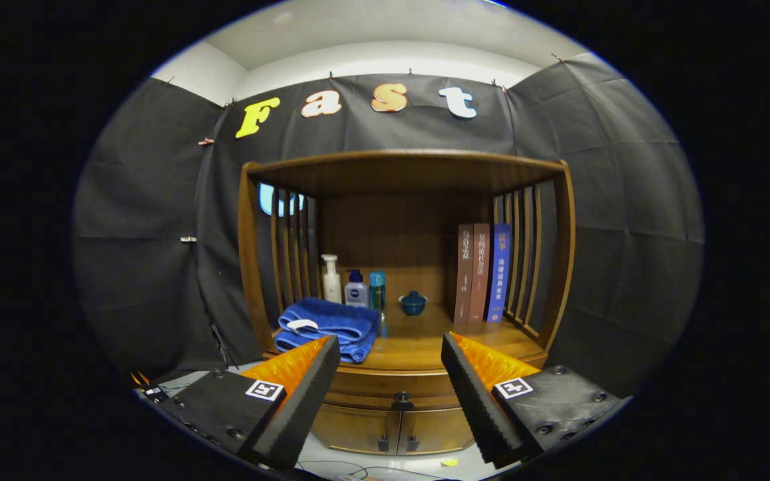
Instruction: Pull open the drawer, take out the items inside it, and place them on the countertop above the cabinet.
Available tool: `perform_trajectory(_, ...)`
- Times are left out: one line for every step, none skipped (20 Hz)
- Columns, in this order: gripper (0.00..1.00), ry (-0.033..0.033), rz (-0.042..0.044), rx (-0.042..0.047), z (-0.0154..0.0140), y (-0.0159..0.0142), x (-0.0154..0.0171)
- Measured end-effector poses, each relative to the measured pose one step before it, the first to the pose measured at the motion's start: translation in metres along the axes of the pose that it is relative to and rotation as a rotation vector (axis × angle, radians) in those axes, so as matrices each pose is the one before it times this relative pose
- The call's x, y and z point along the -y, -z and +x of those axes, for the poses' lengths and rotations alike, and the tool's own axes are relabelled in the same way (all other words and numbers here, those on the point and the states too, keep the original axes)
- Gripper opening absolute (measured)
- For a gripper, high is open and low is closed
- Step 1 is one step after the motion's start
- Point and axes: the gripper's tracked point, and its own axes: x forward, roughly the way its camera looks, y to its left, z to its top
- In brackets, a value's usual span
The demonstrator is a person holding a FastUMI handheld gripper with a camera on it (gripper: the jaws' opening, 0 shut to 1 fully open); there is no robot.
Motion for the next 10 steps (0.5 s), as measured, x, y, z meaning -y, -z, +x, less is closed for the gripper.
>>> perform_trajectory(0.99,0.00181,0.01263,-0.02095,0.00813,0.01278,0.00135)
perform_trajectory(0.99,0.00729,0.00901,-0.01944,0.00820,0.01150,0.00218)
perform_trajectory(0.99,0.01009,0.00331,-0.02217,0.00885,0.01288,0.00447)
perform_trajectory(0.99,0.00809,0.00291,-0.02145,0.00935,0.01257,0.00332)
perform_trajectory(0.99,0.00788,0.00044,-0.02390,0.00944,0.01173,0.00300)
perform_trajectory(0.99,0.00299,0.00058,-0.02789,0.00937,0.01237,0.00204)
perform_trajectory(0.99,0.00213,0.00254,-0.02202,0.01031,0.01176,0.00150)
perform_trajectory(0.99,0.00205,0.00362,-0.01976,0.00941,0.01064,0.00166)
perform_trajectory(0.99,0.00677,0.00103,-0.02438,0.00936,0.01089,0.00293)
perform_trajectory(0.99,0.01193,-0.00263,-0.02413,0.01159,0.01279,0.00383)
